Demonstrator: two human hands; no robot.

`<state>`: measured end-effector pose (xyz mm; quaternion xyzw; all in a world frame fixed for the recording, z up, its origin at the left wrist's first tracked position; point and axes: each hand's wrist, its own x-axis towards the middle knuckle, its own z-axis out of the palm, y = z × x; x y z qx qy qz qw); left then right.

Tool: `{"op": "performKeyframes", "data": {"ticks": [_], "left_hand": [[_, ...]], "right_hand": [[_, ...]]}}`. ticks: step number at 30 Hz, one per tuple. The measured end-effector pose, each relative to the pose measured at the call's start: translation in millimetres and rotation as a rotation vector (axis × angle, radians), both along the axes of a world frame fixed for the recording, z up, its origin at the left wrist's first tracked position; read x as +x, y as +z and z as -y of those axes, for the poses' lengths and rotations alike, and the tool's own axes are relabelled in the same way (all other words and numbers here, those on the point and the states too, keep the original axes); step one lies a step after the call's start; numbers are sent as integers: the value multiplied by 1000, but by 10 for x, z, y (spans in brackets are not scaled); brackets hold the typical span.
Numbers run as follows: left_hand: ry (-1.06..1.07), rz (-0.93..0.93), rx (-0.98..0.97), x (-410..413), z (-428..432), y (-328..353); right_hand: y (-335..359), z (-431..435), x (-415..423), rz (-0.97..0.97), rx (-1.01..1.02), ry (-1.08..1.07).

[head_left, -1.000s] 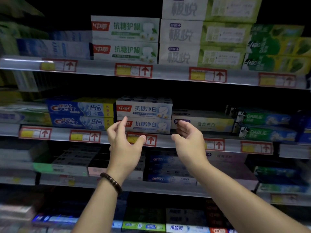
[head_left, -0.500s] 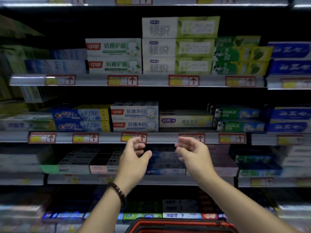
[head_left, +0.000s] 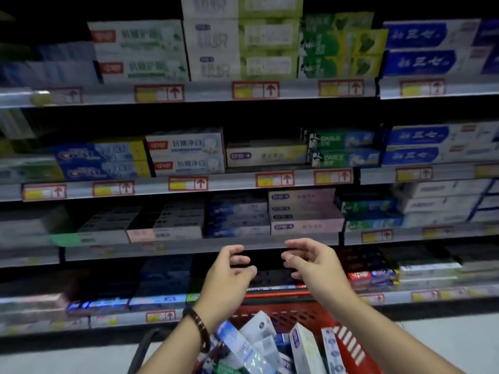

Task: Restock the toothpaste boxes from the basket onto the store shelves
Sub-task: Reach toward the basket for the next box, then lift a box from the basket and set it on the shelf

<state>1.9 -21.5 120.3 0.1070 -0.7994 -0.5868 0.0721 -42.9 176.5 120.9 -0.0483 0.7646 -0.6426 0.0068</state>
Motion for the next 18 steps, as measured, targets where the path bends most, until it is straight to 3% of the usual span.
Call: {"op": "performKeyframes", "data": {"ticks": [9, 18], "left_hand": [[-82, 221, -1, 29, -250, -622], [-193, 356, -38, 64, -420, -865]], "right_hand": [[-698, -540, 113, 173, 20, -56], [-798, -722, 181, 340, -9, -17]]}}
